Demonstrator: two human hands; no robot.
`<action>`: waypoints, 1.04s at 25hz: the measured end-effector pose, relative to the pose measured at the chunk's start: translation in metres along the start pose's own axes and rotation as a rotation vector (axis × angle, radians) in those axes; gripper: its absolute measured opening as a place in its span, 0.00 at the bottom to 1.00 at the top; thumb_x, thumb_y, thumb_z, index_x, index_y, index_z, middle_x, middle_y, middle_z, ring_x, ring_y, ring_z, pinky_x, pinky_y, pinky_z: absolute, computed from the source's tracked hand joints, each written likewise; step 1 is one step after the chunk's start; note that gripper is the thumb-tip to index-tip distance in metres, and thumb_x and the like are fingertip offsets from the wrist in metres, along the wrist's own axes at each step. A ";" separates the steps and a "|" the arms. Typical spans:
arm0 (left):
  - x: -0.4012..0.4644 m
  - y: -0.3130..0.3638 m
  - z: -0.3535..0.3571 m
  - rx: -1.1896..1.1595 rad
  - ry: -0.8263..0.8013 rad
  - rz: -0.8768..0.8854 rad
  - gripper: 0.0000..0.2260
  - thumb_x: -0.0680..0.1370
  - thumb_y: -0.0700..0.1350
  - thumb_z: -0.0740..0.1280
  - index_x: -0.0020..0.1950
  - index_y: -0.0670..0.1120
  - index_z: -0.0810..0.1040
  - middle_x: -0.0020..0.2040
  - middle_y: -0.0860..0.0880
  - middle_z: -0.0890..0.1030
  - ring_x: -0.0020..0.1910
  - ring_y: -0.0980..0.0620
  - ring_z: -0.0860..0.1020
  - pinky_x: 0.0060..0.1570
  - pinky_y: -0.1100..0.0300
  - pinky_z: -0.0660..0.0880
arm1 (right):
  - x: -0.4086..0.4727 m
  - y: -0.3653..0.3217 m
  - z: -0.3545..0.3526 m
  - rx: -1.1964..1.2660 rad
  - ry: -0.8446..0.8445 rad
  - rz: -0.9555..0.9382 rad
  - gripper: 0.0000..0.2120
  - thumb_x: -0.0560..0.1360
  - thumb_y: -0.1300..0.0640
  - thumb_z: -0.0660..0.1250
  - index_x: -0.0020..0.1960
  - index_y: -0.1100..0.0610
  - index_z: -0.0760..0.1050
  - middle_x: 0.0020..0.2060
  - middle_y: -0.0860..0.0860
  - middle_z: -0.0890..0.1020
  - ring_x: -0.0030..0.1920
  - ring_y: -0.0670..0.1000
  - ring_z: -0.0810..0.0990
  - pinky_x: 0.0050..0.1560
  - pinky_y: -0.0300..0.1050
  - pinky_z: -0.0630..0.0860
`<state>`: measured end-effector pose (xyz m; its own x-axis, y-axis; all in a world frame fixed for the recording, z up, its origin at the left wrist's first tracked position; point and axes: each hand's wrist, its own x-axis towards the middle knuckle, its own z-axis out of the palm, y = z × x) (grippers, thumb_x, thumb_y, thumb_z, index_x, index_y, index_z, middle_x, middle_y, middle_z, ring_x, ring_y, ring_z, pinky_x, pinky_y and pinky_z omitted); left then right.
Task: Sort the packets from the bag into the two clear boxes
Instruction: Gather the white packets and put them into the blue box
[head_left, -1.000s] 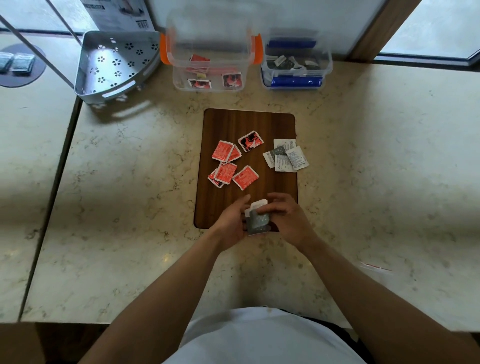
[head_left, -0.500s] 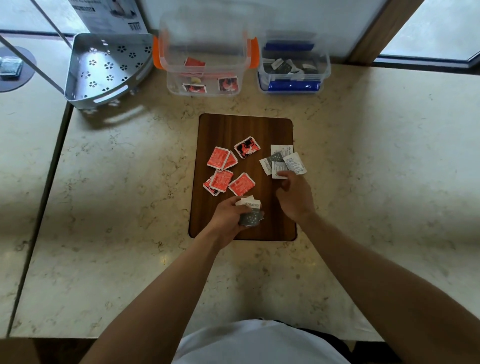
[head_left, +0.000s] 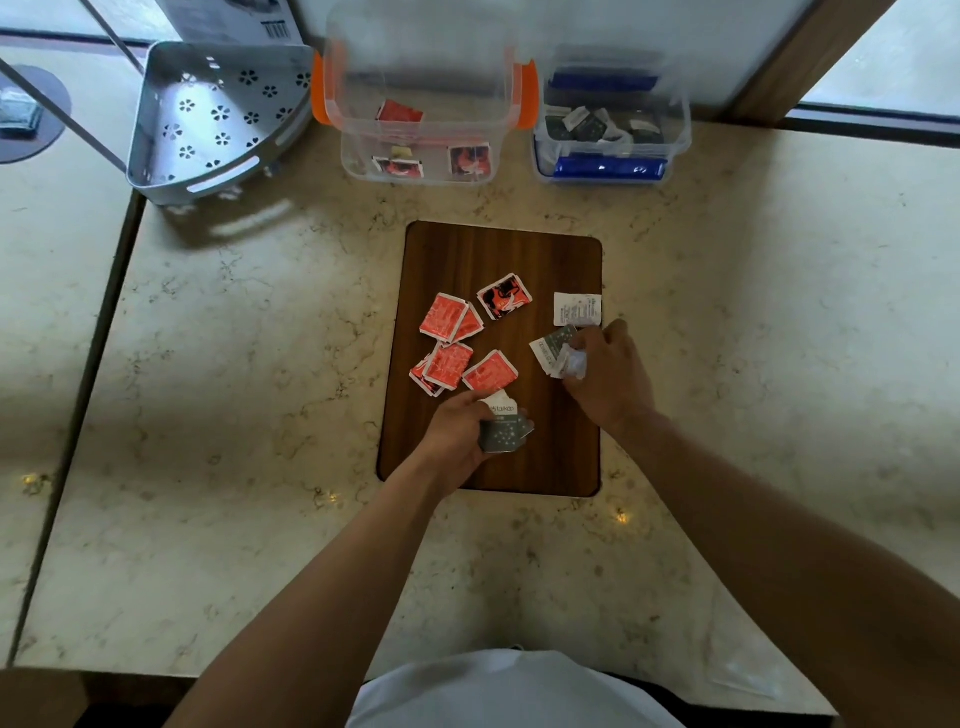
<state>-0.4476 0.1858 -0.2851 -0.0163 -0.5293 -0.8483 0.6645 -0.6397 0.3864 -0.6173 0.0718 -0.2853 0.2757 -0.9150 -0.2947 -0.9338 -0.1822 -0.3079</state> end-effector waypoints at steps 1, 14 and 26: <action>0.000 0.001 0.001 0.001 0.005 0.005 0.16 0.83 0.34 0.54 0.68 0.43 0.71 0.61 0.34 0.80 0.58 0.36 0.83 0.62 0.40 0.77 | -0.003 0.002 -0.002 0.030 0.011 -0.016 0.21 0.71 0.52 0.76 0.60 0.55 0.73 0.61 0.57 0.71 0.59 0.57 0.77 0.50 0.53 0.82; -0.019 0.002 0.015 0.078 -0.041 -0.106 0.18 0.83 0.55 0.59 0.62 0.43 0.75 0.59 0.37 0.81 0.54 0.38 0.83 0.48 0.44 0.83 | -0.068 -0.019 -0.010 0.318 -0.249 -0.411 0.07 0.71 0.58 0.75 0.47 0.54 0.79 0.49 0.49 0.81 0.48 0.46 0.79 0.50 0.45 0.81; -0.014 -0.005 0.007 0.112 -0.021 -0.060 0.16 0.83 0.38 0.57 0.66 0.51 0.76 0.61 0.39 0.81 0.57 0.38 0.83 0.52 0.39 0.81 | -0.033 0.027 0.006 0.034 0.024 0.143 0.23 0.76 0.51 0.69 0.70 0.54 0.70 0.64 0.58 0.73 0.63 0.60 0.70 0.61 0.54 0.75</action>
<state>-0.4556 0.1928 -0.2727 -0.0706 -0.4989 -0.8638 0.5740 -0.7285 0.3739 -0.6502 0.0997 -0.2891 0.1340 -0.9393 -0.3159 -0.9548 -0.0370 -0.2949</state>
